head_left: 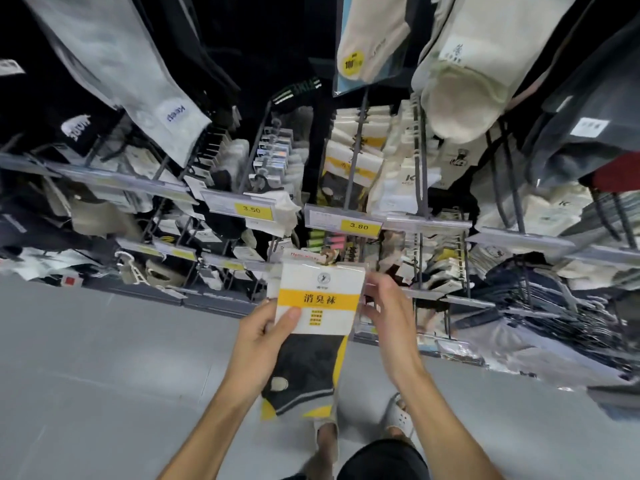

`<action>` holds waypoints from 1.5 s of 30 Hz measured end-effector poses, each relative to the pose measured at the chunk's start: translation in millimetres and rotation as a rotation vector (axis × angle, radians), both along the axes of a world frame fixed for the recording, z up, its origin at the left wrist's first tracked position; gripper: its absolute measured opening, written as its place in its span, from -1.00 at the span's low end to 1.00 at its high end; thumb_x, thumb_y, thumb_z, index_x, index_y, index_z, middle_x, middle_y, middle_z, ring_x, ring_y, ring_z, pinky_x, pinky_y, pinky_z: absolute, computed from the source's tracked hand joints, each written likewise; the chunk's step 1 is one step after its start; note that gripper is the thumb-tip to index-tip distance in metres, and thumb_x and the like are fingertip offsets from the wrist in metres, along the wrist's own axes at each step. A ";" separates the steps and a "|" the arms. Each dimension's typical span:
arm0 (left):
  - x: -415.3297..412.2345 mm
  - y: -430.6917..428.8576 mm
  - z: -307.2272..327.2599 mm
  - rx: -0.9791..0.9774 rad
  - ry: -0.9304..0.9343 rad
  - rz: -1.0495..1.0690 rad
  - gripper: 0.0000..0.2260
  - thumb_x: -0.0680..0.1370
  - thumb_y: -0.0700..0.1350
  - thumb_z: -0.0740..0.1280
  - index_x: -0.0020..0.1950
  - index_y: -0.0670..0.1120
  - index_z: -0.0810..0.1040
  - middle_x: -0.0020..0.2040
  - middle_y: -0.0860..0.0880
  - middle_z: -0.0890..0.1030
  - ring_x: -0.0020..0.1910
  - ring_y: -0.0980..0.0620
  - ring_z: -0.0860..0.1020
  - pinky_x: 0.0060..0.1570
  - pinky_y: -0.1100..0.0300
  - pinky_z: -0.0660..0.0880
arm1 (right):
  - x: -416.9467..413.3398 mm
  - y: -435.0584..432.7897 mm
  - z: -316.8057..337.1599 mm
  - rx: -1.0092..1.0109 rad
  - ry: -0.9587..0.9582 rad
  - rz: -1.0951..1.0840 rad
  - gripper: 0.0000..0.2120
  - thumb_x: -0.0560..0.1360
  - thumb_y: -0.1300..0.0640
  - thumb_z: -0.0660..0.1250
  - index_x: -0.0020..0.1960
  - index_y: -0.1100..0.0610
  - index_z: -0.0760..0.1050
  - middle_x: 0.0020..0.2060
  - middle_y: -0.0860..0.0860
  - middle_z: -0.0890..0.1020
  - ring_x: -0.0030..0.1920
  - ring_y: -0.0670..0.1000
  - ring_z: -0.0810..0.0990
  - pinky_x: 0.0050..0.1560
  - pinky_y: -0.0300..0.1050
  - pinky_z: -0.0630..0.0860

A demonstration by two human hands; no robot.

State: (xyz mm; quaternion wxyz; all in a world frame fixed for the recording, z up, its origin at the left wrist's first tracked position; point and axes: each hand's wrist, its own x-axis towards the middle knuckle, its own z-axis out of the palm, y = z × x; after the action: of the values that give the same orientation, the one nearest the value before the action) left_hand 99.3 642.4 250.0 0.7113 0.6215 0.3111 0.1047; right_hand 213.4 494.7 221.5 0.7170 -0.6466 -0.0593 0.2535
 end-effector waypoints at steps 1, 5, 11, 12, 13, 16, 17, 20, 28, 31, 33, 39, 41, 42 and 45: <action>1.5 -1.9 -2.7 0.033 -0.011 -0.020 -0.81 0.46 -0.04 0.35 -0.11 0.18 0.74 -0.03 0.05 0.72 -0.04 0.16 0.67 -0.13 0.37 0.55 | -10.8 -3.5 5.1 0.023 0.001 0.040 -0.70 0.53 -0.10 0.29 0.14 0.04 0.61 0.06 -0.01 0.70 0.05 -0.07 0.66 -0.06 -0.26 0.57; 5.6 -11.3 -14.3 0.140 -0.017 -0.031 -0.77 0.52 -0.12 0.36 -0.16 0.18 0.73 -0.08 0.03 0.71 -0.06 0.15 0.64 -0.10 0.40 0.50 | -16.1 -13.4 1.2 0.038 0.035 0.044 -0.68 0.45 0.23 0.42 0.18 0.04 0.56 0.05 0.02 0.72 0.05 -0.01 0.69 -0.04 -0.19 0.61; -6.4 -0.4 -16.2 0.277 -0.043 0.188 -0.62 0.59 -0.26 0.32 -0.13 0.25 0.68 -0.07 0.18 0.71 -0.08 0.33 0.60 -0.11 0.52 0.46 | 36.8 -25.2 -39.3 -0.036 0.197 -0.124 -0.67 0.55 0.40 0.28 0.27 0.16 0.49 0.10 0.07 0.69 0.10 0.10 0.67 -0.06 -0.15 0.62; -10.1 1.0 -15.3 0.270 -0.051 0.195 -0.60 0.59 -0.28 0.32 -0.07 0.26 0.66 -0.03 0.21 0.69 -0.06 0.33 0.61 -0.12 0.51 0.48 | 47.2 -18.8 -43.7 -0.076 0.178 -0.108 -0.67 0.57 0.37 0.27 0.30 0.14 0.46 0.14 0.07 0.66 0.16 0.11 0.64 0.03 -0.10 0.62; -13.7 1.1 -14.3 0.253 -0.060 0.192 -0.58 0.59 -0.30 0.31 0.00 0.28 0.64 0.03 0.24 0.68 -0.02 0.32 0.61 -0.11 0.49 0.50 | 57.4 -10.4 -46.3 -0.110 0.143 -0.094 -0.67 0.59 0.34 0.26 0.31 0.11 0.43 0.17 0.06 0.64 0.20 0.10 0.61 0.14 -0.04 0.58; -23.1 -7.4 -13.2 0.242 -0.086 0.147 -0.50 0.59 -0.34 0.30 0.20 0.30 0.55 0.21 0.35 0.58 0.14 0.36 0.56 -0.03 0.53 0.48 | 87.4 23.6 -41.3 -0.161 0.007 -0.098 -0.68 0.62 0.29 0.25 0.36 0.16 0.38 0.18 0.02 0.60 0.22 0.00 0.57 0.30 -0.04 0.47; -25.9 -12.9 -14.5 0.241 -0.084 0.124 -0.47 0.58 -0.35 0.30 0.24 0.32 0.53 0.23 0.36 0.56 0.16 0.37 0.55 -0.02 0.53 0.47 | 97.0 35.2 -37.4 -0.160 -0.030 -0.098 -0.69 0.62 0.31 0.23 0.35 0.19 0.38 0.14 -0.01 0.61 0.19 -0.05 0.59 0.26 -0.11 0.48; -34.5 -31.9 -20.3 0.144 -0.093 0.046 -0.44 0.58 -0.33 0.30 0.32 0.34 0.47 0.25 0.36 0.55 0.15 0.32 0.58 -0.07 0.47 0.53 | 117.1 59.6 -35.5 -0.060 -0.149 -0.074 -0.80 0.63 0.42 0.09 0.13 0.21 0.37 -0.16 -0.02 0.60 -0.17 -0.24 0.63 -0.06 -0.31 0.52; -39.4 -54.2 -32.5 0.013 -0.092 -0.031 -0.38 0.57 -0.25 0.35 0.43 0.37 0.31 0.29 0.33 0.54 0.16 0.27 0.60 -0.07 0.38 0.58 | 143.1 84.7 -24.4 -0.076 0.006 -0.049 -0.47 0.65 0.30 0.20 0.55 0.24 0.07 -0.13 0.25 0.55 -0.28 0.08 0.61 -0.30 -0.04 0.54; -30.7 -57.9 -30.7 -0.009 -0.084 -0.033 -0.34 0.54 -0.13 0.40 0.46 0.42 0.21 0.30 0.27 0.56 0.20 0.21 0.60 -0.05 0.32 0.59 | 128.3 68.7 -26.9 -0.343 -0.088 0.075 -0.61 0.61 0.30 0.22 0.42 0.28 0.31 0.11 0.20 0.60 0.13 0.02 0.64 0.04 -0.18 0.58; -23.2 -61.7 -29.5 0.011 -0.052 -0.042 -0.29 0.48 0.01 0.43 0.45 0.48 0.14 0.26 0.25 0.59 0.17 0.17 0.62 -0.06 0.29 0.60 | 104.0 44.7 -27.2 -0.332 -0.150 0.070 -0.60 0.63 0.19 0.23 0.45 0.17 0.31 0.23 0.04 0.58 0.30 0.02 0.54 0.22 -0.20 0.48; 9.5 -94.6 -41.7 0.066 -0.008 -0.222 -0.40 0.50 -0.04 0.40 0.45 0.36 0.28 0.22 0.29 0.60 0.15 0.26 0.61 -0.04 0.33 0.59 | 23.5 -54.6 -16.3 -0.051 0.188 -0.043 -0.49 0.40 -0.25 0.37 0.28 -0.06 0.50 0.09 -0.10 0.70 0.09 -0.10 0.67 0.09 -0.09 0.60; 28.4 -115.5 -46.1 0.015 0.008 -0.280 -0.53 0.50 -0.09 0.46 0.31 0.31 0.45 0.16 0.21 0.66 0.07 0.24 0.64 -0.12 0.39 0.58 | 18.7 -86.2 -10.2 -0.033 0.132 -0.090 -0.60 0.45 -0.04 0.45 0.25 0.04 0.52 0.09 -0.01 0.70 0.12 0.01 0.67 0.13 -0.02 0.61; 38.7 -127.7 -47.2 -0.034 0.021 -0.305 -0.59 0.49 -0.10 0.46 0.26 0.25 0.50 0.13 0.18 0.68 0.04 0.24 0.65 -0.16 0.42 0.56 | 20.9 -102.7 -8.5 -0.033 0.103 -0.130 -0.68 0.49 0.07 0.45 0.22 0.09 0.53 0.08 0.02 0.71 0.10 0.02 0.67 0.13 -0.02 0.61; 71.8 -169.0 -45.5 -0.307 0.142 -0.365 -0.71 0.44 0.08 0.33 0.15 0.11 0.59 0.05 0.08 0.72 -0.04 0.15 0.69 -0.23 0.34 0.59 | 27.2 -151.0 -4.0 -0.013 0.043 -0.270 -0.80 0.53 0.28 0.39 0.14 0.16 0.53 -0.02 0.01 0.71 -0.02 -0.06 0.66 0.01 -0.16 0.59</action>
State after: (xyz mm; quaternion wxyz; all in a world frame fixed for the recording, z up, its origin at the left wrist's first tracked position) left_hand 171.2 473.5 204.5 0.7810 0.5577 0.2551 -0.1181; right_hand 240.6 343.7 217.5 0.7417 -0.6475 0.0455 0.1689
